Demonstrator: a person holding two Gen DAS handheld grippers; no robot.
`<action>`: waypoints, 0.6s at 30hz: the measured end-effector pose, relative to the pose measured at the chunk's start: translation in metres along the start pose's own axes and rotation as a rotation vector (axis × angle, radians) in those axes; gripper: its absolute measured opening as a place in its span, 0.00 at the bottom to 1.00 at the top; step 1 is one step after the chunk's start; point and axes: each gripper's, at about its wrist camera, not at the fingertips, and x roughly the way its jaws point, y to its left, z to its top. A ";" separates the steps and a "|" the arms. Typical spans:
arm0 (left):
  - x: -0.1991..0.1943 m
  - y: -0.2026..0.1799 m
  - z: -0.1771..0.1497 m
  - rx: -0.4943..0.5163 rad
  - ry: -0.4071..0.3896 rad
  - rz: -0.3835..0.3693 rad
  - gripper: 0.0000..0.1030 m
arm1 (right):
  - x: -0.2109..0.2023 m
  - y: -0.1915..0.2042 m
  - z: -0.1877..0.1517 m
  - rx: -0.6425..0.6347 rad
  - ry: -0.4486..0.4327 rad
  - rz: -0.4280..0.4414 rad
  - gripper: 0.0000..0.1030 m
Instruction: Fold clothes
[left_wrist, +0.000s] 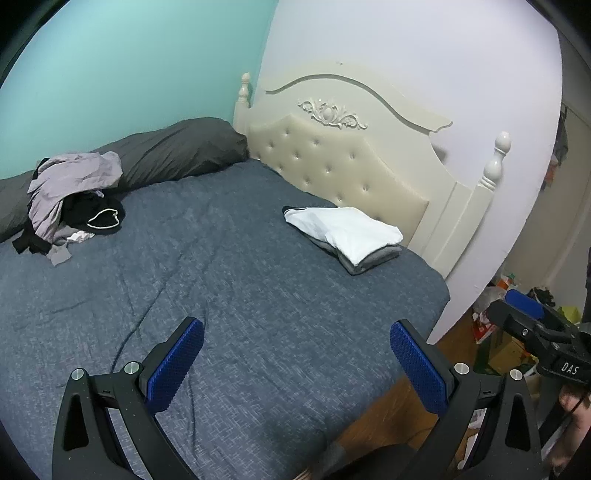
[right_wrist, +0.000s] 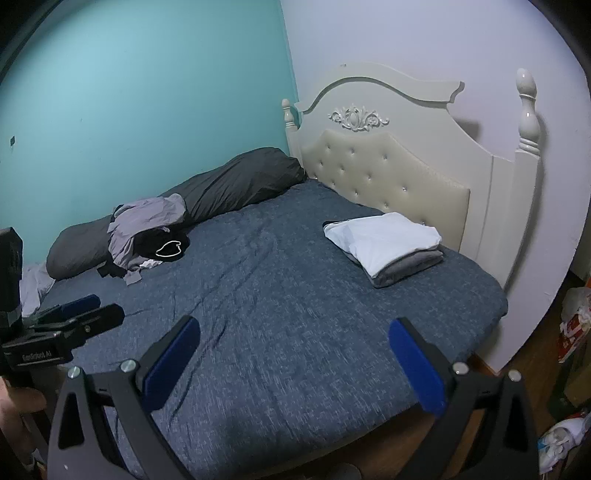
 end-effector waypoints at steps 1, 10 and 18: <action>-0.001 0.000 0.000 -0.001 -0.004 -0.001 1.00 | -0.001 0.001 -0.001 -0.001 0.000 0.000 1.00; -0.009 -0.004 -0.005 0.016 -0.019 0.007 1.00 | -0.010 0.006 -0.006 -0.013 -0.003 -0.004 1.00; -0.015 -0.010 -0.011 0.016 -0.035 -0.007 1.00 | -0.016 0.007 -0.010 -0.016 -0.011 0.001 1.00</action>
